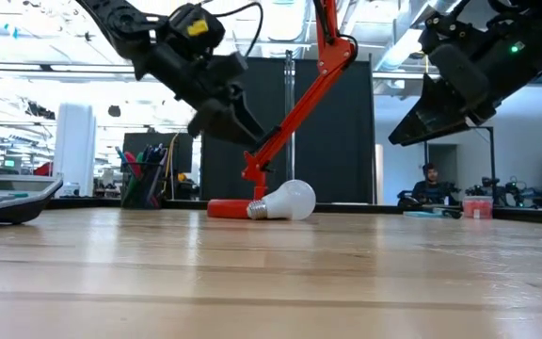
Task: Screw lightbulb
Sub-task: Prepare the red desk lamp
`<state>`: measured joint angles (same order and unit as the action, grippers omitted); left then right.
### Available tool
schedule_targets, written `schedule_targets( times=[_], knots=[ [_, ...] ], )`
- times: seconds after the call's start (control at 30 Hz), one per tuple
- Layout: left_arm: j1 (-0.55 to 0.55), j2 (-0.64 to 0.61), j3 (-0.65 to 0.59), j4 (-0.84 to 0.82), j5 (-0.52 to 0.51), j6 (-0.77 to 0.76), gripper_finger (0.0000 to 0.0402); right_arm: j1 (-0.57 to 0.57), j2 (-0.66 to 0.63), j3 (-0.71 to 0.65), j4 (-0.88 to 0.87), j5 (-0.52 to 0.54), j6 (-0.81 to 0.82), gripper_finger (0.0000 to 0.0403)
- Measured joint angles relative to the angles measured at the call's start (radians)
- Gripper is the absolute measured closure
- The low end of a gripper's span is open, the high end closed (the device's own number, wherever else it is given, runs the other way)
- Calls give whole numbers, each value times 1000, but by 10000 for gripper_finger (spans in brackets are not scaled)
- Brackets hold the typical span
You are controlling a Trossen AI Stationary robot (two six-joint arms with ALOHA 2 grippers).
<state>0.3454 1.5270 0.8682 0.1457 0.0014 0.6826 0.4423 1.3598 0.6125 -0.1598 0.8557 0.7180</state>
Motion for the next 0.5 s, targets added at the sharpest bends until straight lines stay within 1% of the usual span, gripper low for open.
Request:
schedule_targets(
  times=[0.07,0.17,0.2,0.23,0.4,0.5],
  knots=[
    [0,10,10,1,22,-30,115,0,0,0,-1,-23,16,198],
    [3,13,20,2,171,-57,112,2,0,0,-1,-51,23,198],
    [3,13,22,5,206,-60,112,2,0,0,0,-56,20,198],
    [2,13,22,9,220,-58,112,0,0,0,0,-64,17,198],
    [26,48,22,61,220,-57,112,-21,-7,0,24,-99,-14,198],
    [51,113,24,162,268,-97,112,-29,-7,0,81,-133,-67,198]
  ],
)
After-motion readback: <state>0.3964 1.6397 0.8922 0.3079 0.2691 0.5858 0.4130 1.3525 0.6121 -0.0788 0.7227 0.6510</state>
